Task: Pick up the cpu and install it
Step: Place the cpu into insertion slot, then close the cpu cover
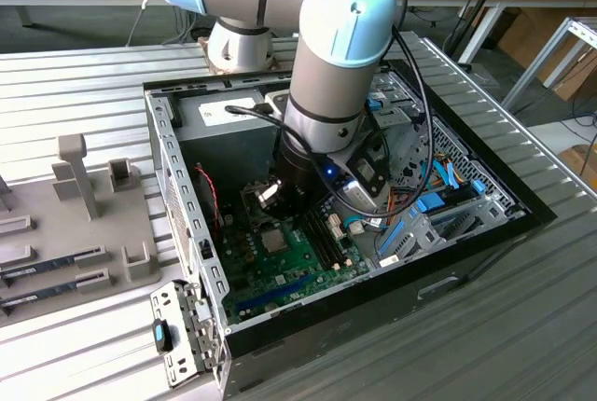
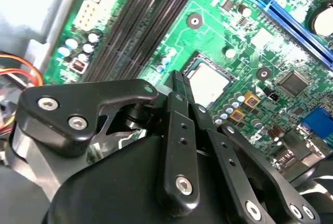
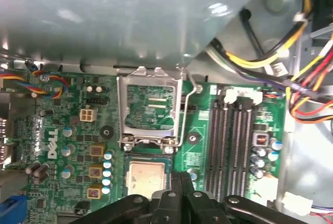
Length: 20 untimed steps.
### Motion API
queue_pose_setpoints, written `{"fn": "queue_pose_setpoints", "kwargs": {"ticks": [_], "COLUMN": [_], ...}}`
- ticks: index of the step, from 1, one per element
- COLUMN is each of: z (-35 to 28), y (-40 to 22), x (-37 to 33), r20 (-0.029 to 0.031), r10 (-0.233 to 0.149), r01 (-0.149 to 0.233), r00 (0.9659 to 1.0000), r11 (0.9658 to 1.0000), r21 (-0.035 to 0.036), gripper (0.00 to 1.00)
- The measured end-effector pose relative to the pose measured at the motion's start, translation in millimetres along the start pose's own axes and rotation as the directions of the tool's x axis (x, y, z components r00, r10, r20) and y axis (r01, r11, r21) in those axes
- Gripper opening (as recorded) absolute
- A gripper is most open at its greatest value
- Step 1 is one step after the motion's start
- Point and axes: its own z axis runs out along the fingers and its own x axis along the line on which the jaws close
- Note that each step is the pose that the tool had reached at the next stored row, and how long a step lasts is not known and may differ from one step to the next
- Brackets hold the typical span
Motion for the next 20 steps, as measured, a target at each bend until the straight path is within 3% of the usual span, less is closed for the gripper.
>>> {"fn": "queue_pose_setpoints", "kwargs": {"ticks": [5,7,20], "z": [-7.2,-8.4,-9.1], "y": [-0.8,-0.8,-0.9], "x": [-5.7,-6.3,-6.9], "r20": [0.0006,0.0009,0.0004], "r10": [0.0,0.001,0.012], "r01": [0.0,0.0,-0.012], "r00": [1.0,1.0,0.9999], "r11": [0.9998,0.9997,0.9996], "r21": [-0.0203,-0.0235,-0.0243], "gripper": [0.11,0.11,0.11]}}
